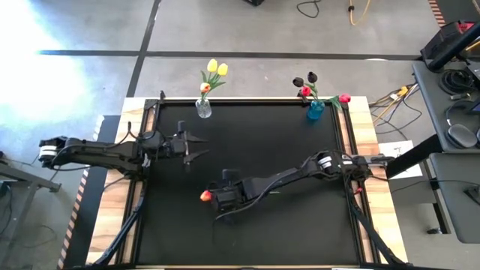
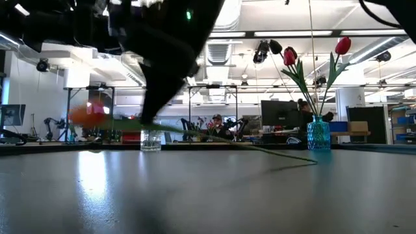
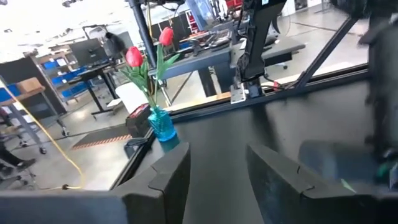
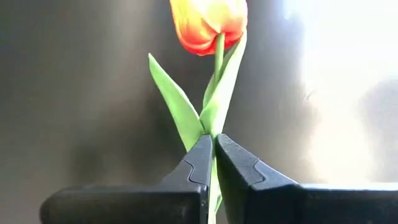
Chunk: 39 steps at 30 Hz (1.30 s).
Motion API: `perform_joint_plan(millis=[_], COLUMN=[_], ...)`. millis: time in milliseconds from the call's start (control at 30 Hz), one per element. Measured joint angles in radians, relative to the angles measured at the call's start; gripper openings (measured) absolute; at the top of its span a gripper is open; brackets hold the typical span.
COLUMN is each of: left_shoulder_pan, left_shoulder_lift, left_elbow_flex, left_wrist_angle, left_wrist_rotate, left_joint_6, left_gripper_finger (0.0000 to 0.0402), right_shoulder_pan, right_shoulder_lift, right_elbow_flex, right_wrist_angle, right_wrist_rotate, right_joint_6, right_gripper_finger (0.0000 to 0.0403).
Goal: Sort flowers into vase by color
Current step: Put the orange flower into the transparent vase
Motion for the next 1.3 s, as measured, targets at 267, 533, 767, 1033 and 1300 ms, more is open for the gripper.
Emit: perform_joint_plan(millis=[267, 533, 767, 1033, 1300], left_shoulder_pan=[0.069, 0.226, 0.298, 0.298, 0.296], left_shoulder_lift=[-0.046, -0.132, -0.131, -0.077, 0.043], left_elbow_flex=[-0.032, -0.069, -0.070, -0.058, -0.008], left_wrist_angle=[0.000, 0.016, 0.023, 0.043, 0.151], left_wrist_rotate=[0.000, 0.187, 0.304, 0.419, 0.518], left_joint_6=[0.032, 0.017, 0.012, -0.002, -0.127], left_gripper_finger=[0.0104, 0.0078, 0.0076, 0.0079, 0.0130], right_shoulder_pan=[-0.024, -0.069, -0.103, -0.181, -0.230], right_shoulder_lift=[-0.053, -0.180, -0.387, -0.502, -0.488], right_elbow_flex=[-0.135, -0.322, -0.592, -0.860, -0.883], right_wrist_angle=[0.347, 0.660, 1.149, 1.697, 1.784], right_wrist_rotate=[0.007, 0.014, 0.015, -0.029, -0.124], right_joint_6=[-0.132, -0.251, -0.401, -0.490, -0.448], right_gripper_finger=[0.0012, 0.0012, 0.0012, 0.0012, 0.0012])
